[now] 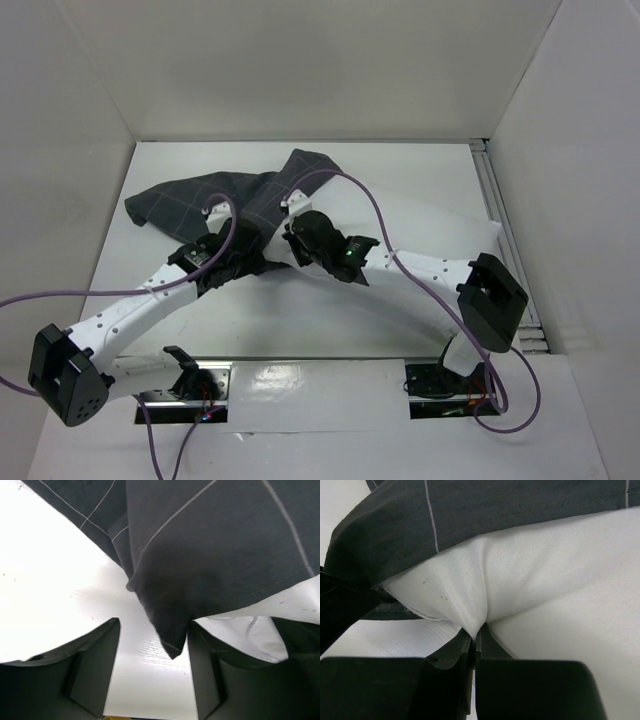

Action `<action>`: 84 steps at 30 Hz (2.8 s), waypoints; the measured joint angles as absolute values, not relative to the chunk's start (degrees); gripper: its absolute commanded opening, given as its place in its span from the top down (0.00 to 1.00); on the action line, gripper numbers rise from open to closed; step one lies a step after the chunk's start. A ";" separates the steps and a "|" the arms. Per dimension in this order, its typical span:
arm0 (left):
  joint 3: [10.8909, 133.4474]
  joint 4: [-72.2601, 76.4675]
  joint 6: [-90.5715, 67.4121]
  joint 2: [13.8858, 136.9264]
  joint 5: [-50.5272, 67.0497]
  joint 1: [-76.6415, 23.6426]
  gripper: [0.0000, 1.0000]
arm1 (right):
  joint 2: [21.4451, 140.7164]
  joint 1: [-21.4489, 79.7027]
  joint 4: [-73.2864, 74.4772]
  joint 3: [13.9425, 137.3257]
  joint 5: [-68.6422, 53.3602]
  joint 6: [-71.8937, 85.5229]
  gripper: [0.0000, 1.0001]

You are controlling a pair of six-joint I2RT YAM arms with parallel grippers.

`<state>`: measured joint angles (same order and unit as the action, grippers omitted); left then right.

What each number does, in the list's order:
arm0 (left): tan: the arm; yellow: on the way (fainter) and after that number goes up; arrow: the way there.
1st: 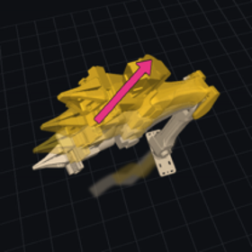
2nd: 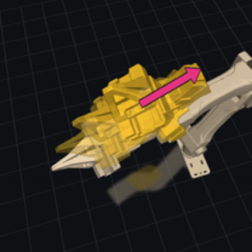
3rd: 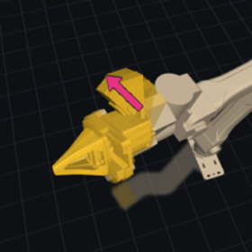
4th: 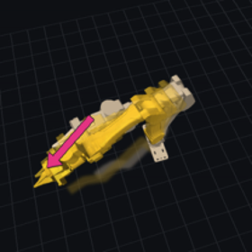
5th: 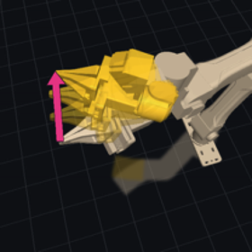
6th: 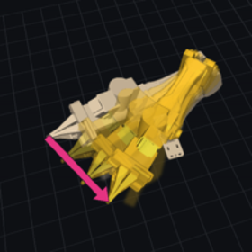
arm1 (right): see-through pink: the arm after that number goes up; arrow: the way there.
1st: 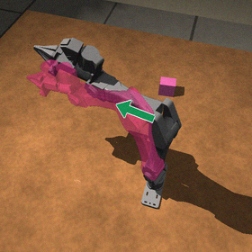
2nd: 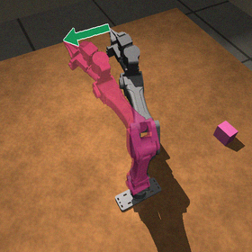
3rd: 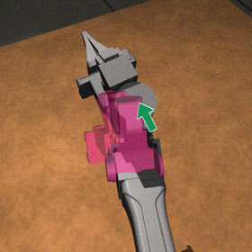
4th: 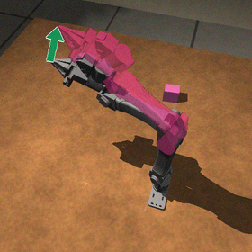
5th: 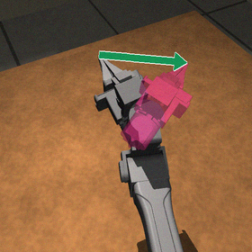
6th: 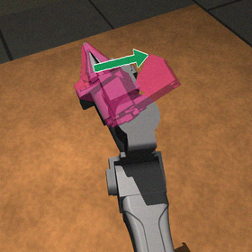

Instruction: Put the pillow into the pillowcase

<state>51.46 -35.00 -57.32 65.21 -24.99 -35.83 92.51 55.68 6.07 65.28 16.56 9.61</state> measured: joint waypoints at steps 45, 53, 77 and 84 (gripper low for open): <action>76.86 -33.85 -36.36 76.47 14.70 -24.03 1.00 | 108.81 37.67 8.27 92.47 3.46 8.38 1.00; 92.09 -32.56 -36.21 83.29 21.06 -20.71 1.00 | 100.01 37.50 5.19 85.78 5.10 9.50 1.00; 96.40 -44.84 -26.46 92.90 -8.01 -28.25 0.18 | 71.64 34.30 34.96 75.40 26.06 25.43 0.00; 100.42 -46.70 -24.45 102.69 -20.75 -35.07 0.22 | 65.67 10.83 42.37 67.77 25.39 30.41 0.00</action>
<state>100.42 -46.70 -24.45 102.69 -20.75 -35.07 65.67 10.83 42.37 67.77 25.39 30.41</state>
